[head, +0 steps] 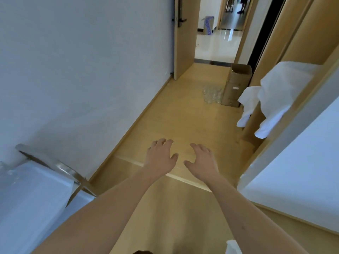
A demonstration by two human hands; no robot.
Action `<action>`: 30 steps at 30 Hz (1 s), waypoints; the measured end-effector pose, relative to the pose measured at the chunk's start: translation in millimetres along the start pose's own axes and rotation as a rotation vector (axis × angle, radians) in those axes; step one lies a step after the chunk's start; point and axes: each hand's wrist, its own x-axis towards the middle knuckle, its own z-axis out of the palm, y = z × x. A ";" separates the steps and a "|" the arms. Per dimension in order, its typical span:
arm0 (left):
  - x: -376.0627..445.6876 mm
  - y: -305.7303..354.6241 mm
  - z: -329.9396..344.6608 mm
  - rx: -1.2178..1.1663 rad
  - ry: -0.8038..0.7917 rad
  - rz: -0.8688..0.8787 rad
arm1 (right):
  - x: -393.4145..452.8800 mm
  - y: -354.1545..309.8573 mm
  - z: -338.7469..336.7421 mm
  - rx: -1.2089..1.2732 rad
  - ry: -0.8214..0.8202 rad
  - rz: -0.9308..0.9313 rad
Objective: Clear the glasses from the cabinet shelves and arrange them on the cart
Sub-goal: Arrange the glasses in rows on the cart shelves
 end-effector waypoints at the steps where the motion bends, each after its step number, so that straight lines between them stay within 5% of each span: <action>1: 16.1 4.6 -0.1 0.008 -0.004 0.015 | 11.6 5.1 -4.8 0.001 0.004 0.014; 30: 594.8 25.1 -6.9 -0.105 -0.090 0.212 | 521.6 43.7 -105.4 0.014 0.109 0.284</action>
